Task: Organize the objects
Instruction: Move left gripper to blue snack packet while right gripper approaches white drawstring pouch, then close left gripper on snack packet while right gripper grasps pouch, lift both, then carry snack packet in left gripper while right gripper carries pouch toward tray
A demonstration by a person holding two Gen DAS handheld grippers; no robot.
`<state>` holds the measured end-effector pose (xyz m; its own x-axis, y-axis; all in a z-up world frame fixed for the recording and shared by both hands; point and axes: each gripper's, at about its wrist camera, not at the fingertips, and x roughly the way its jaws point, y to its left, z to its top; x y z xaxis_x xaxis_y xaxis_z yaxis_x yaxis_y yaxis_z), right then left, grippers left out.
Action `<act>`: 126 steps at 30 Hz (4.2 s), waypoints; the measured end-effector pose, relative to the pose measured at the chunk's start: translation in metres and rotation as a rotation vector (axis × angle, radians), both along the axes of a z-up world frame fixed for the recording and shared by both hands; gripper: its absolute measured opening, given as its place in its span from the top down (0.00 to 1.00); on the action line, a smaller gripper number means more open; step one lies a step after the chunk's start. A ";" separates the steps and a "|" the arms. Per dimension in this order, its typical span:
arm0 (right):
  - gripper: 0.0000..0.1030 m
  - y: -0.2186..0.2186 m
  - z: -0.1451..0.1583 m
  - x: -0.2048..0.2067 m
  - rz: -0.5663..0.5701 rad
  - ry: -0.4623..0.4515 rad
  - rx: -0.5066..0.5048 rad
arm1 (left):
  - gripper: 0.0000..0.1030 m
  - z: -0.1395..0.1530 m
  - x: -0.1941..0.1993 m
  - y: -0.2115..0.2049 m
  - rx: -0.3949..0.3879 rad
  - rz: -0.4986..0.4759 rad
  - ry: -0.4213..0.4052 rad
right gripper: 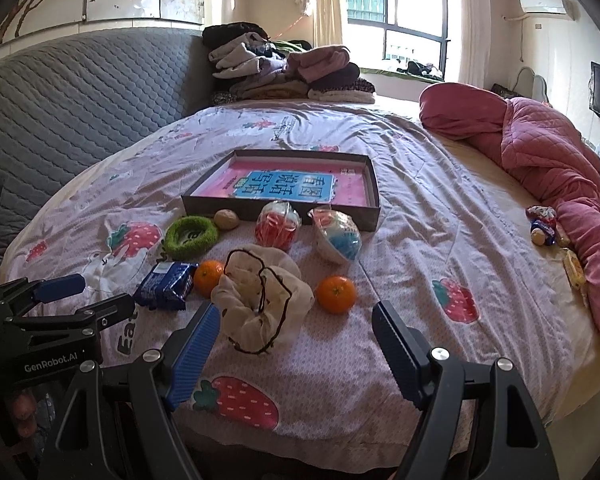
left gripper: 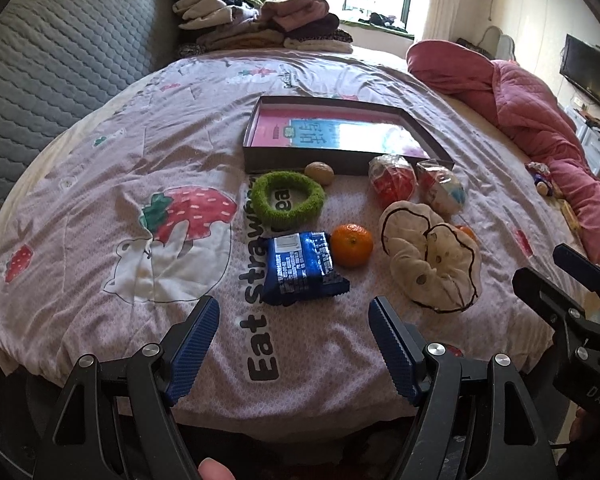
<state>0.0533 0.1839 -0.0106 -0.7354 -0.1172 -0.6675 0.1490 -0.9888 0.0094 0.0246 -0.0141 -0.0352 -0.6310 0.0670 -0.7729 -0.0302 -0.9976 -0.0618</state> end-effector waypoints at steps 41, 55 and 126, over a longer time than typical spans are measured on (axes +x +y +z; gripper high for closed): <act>0.31 -0.007 -0.050 -0.056 -0.008 -0.052 0.011 | 0.24 -0.043 -0.062 -0.002 0.020 0.039 -0.045; 0.58 -0.022 -0.061 -0.063 0.024 -0.052 0.082 | 0.24 -0.059 -0.082 0.000 0.047 0.042 -0.086; 0.87 0.001 0.005 -0.021 0.019 0.165 -0.060 | 0.47 0.033 -0.020 0.027 -0.135 0.006 0.249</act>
<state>0.0322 0.1853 -0.0056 -0.8316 -0.1680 -0.5294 0.1718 -0.9842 0.0425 0.0049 0.0129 -0.0027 -0.8028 -0.0300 -0.5955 -0.0221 -0.9965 0.0801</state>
